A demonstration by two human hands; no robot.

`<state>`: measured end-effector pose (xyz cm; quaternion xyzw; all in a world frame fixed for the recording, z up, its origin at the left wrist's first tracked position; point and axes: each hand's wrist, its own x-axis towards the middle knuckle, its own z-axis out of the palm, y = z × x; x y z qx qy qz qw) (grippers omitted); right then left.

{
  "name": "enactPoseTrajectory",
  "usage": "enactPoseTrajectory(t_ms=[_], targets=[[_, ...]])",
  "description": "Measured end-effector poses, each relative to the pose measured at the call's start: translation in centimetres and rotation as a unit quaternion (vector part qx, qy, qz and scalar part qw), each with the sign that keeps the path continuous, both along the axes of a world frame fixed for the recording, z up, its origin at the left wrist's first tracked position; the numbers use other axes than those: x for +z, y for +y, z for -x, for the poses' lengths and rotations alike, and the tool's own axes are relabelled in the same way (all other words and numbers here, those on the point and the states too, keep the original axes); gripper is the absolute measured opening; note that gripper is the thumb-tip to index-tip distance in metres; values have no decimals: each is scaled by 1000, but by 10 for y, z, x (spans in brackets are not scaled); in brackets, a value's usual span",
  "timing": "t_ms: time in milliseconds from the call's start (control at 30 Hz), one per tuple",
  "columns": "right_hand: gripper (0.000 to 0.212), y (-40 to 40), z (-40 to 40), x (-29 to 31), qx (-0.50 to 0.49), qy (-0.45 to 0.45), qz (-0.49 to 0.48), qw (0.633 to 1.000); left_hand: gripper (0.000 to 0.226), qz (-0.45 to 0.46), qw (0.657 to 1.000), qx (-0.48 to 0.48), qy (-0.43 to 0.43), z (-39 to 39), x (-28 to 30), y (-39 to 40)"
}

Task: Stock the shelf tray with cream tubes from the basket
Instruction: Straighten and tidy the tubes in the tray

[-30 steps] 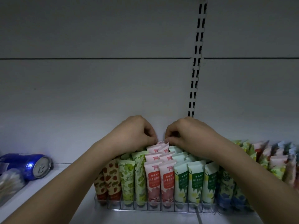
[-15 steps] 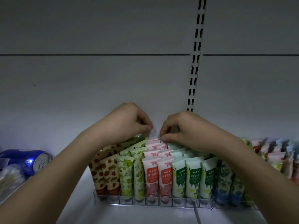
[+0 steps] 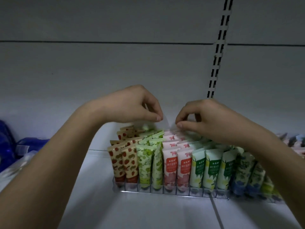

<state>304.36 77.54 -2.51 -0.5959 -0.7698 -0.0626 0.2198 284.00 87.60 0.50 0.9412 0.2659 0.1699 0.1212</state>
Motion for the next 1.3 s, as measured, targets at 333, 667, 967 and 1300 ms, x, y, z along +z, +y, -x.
enactPoseTrajectory(t_ms=[333, 667, 967, 1300], targets=[[3, 5, 53, 40, 29, -1, 153, 988, 2, 16, 995, -57, 74, 20, 7, -5], [5, 9, 50, 28, 47, -25, 193, 980, 16, 57, 989, -76, 117, 37, -2, 5], [6, 17, 56, 18, 40, -4, 228, 973, 1, 64, 987, -66, 131, 21, -17, 3], [9, 16, 57, 15, 29, 7, 221, 975, 4, 87, 987, -68, 116, 23, -19, 4]])
